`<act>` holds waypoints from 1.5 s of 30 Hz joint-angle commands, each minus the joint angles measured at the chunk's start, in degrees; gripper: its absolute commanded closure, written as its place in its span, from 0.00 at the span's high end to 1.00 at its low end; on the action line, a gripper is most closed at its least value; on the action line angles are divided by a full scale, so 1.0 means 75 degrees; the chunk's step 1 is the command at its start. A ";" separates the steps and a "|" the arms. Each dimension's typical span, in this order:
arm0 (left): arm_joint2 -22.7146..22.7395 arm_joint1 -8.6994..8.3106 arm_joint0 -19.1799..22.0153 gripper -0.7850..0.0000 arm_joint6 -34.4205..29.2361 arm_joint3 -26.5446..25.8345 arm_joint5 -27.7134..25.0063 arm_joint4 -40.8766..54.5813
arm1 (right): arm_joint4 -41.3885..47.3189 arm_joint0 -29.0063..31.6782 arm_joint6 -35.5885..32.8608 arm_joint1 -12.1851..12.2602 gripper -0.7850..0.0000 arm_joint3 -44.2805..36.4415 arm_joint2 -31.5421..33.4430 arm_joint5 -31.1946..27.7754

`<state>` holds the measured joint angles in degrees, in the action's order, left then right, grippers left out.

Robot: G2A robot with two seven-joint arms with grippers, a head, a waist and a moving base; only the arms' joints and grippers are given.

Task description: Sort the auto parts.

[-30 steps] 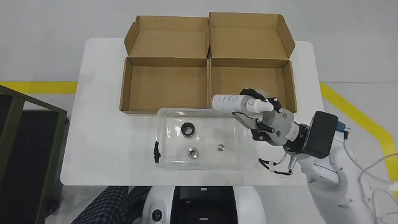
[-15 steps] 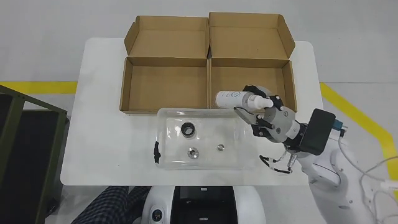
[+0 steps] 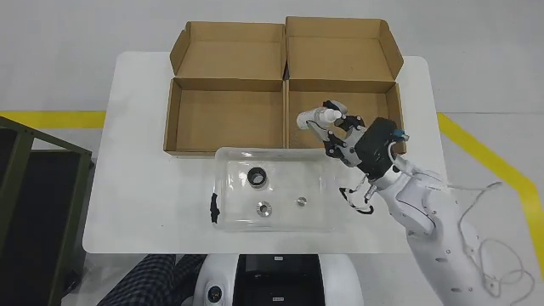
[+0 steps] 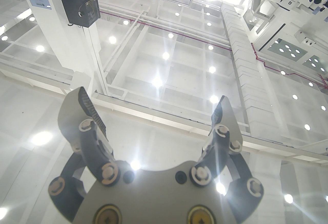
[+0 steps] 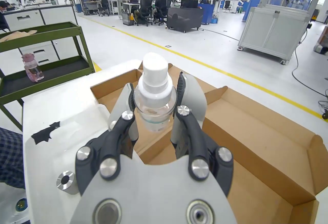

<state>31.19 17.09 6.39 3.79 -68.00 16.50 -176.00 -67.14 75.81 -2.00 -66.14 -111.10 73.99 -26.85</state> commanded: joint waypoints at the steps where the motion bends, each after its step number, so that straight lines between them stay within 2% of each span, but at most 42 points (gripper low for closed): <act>1: 0.0000 0.0000 0.0000 1.00 0.0000 0.0000 0.0000 0.0000 | -0.0056 -0.0139 -0.0226 -0.0018 0.00 0.0172 -0.0120 0.0117; 12: 0.0000 0.0000 0.0000 1.00 0.0000 0.0000 0.0000 0.0000 | -0.0243 -0.0818 -0.1035 -0.0109 0.00 0.0751 -0.0522 0.0594; 23: 0.0000 0.0000 0.0000 1.00 0.0000 0.0000 0.0000 0.0000 | 0.0038 -0.1668 -0.2406 -0.0218 0.00 0.1542 -0.0849 0.0992; 45: 0.0000 0.0000 0.0000 1.00 0.0000 0.0000 0.0000 0.0000 | 0.0309 -0.2542 -0.2630 -0.0520 0.00 0.3127 -0.1674 0.1590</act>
<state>31.19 17.09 6.39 3.79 -68.00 16.50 -176.00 -64.77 56.88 -21.62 -69.98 -87.89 61.55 -15.02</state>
